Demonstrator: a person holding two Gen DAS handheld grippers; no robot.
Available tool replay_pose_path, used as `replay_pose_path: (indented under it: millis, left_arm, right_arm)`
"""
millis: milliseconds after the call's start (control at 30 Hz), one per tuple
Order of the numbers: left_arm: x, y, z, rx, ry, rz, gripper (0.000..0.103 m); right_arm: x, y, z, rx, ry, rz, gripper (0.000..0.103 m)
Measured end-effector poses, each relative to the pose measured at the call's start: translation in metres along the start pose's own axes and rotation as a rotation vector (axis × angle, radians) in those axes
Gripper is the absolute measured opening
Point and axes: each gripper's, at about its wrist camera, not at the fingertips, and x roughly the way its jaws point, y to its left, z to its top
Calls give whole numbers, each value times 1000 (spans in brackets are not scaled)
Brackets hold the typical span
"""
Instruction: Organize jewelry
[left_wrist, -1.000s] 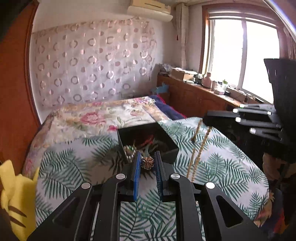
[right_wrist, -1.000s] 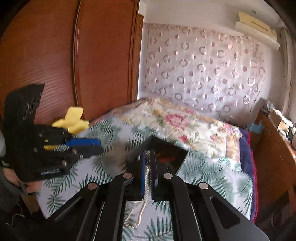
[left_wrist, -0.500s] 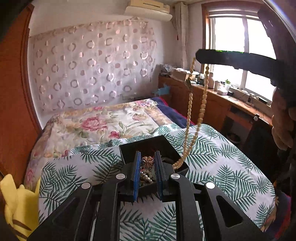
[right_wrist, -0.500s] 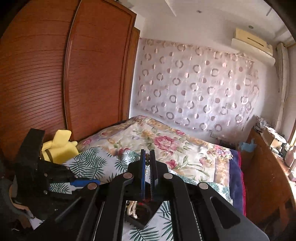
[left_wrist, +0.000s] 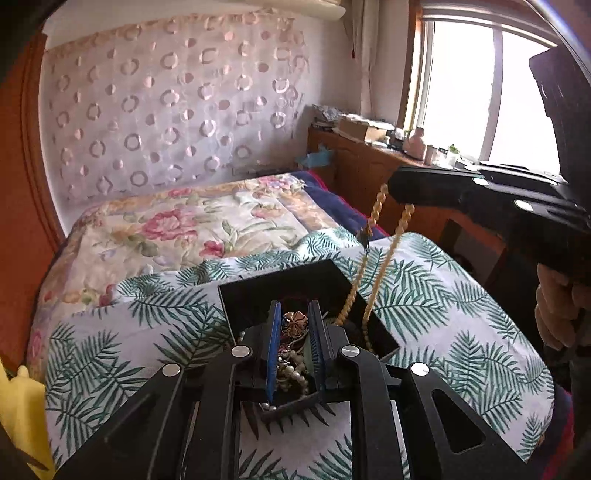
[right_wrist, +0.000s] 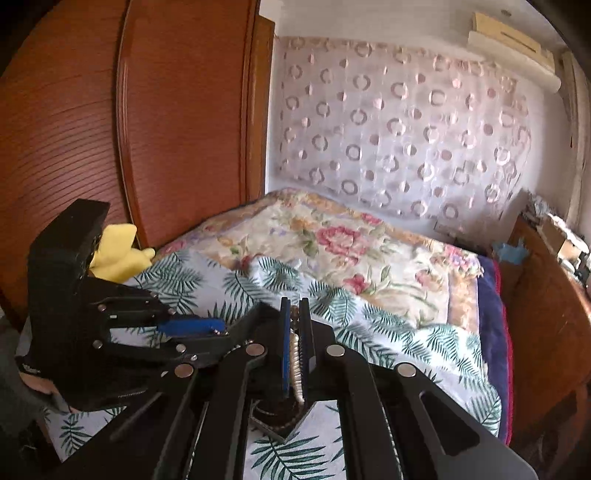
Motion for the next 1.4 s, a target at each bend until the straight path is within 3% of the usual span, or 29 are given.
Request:
replay_pose_path:
  millis: [67, 200, 267, 400, 433, 467, 533, 733, 867, 1100, 1267, 1400]
  left_arm:
    - [9, 3, -2, -12, 16, -1, 15]
    - [14, 12, -4, -47, 17, 4, 35]
    - [10, 17, -5, -64, 4, 10, 38]
    - [-2, 25, -8, -84, -14, 36, 53]
    - [-4, 26, -9, -86, -16, 40, 55]
    - [-8, 27, -10, -88, -19, 48, 58]
    - [-16, 26, -13, -85, -33, 69, 71]
    - [-48, 16, -26, -70, -83, 143, 92]
    - [-73, 3, -36, -70, -114, 196, 95]
    - [-113, -17, -54, -88, -148, 249, 95]
    - [-138, -33, -73, -87, -166, 270, 95]
    - [-150, -38, -84, -91, -164, 287, 95]
  right_arm:
    - [6, 0, -5, 13, 16, 17, 5]
    - [19, 2, -19, 30, 54, 43, 5]
    - [24, 3, -25, 40, 66, 51, 6]
    - [30, 2, -33, 73, 81, 67, 7]
    - [31, 2, -35, 78, 82, 66, 13]
    - [30, 3, -37, 81, 80, 62, 26]
    - [25, 4, -39, 96, 68, 65, 35]
    - [-6, 9, -50, 123, 26, 11, 38]
    - [-35, 16, -62, 158, -19, -48, 56]
    - [-87, 40, -94, 197, -92, -135, 75]
    - [-115, 52, -114, 233, -134, -191, 100]
    - [-127, 58, -129, 264, -147, -219, 101]
